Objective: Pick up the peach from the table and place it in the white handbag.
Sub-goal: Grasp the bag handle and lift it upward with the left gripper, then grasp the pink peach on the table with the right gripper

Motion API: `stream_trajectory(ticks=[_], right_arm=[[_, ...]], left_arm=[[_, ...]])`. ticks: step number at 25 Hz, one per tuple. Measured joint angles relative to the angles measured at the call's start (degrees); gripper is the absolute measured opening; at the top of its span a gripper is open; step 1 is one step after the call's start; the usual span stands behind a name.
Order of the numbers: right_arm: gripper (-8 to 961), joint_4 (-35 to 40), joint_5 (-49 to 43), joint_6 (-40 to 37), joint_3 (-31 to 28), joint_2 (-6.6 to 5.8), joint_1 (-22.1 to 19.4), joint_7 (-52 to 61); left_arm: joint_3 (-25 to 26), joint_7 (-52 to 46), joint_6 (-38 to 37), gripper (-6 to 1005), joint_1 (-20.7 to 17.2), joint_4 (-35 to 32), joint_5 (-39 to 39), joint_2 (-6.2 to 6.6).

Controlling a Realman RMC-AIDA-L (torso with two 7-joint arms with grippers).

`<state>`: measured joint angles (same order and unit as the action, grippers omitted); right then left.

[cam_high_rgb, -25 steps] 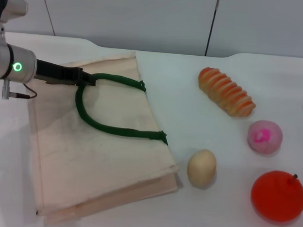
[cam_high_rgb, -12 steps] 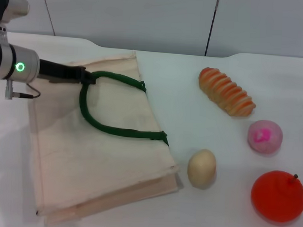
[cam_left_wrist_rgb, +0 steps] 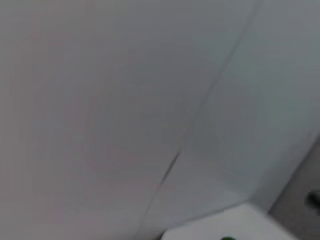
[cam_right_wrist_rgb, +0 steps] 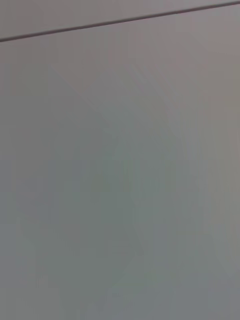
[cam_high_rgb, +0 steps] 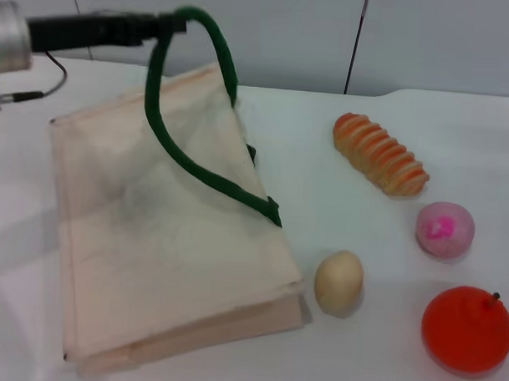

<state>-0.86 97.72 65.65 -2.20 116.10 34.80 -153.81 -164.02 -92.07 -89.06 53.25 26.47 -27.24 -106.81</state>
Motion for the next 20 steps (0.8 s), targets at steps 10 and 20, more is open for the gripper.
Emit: stream_trajectory(ticks=[10, 20], right_arm=[[845, 0.02, 0.15, 0.06, -0.10, 0.00, -0.31, 0.14], [841, 3.77, -6.16, 1.04, 1.25, -0.35, -0.14, 12.30]], left_arm=[[-0.08, 5.57, -24.20, 144, -2.37, 7.17, -11.00, 2.02], [-0.07, 3.13, -27.55, 144, -3.26, 8.84, -11.50, 2.90]])
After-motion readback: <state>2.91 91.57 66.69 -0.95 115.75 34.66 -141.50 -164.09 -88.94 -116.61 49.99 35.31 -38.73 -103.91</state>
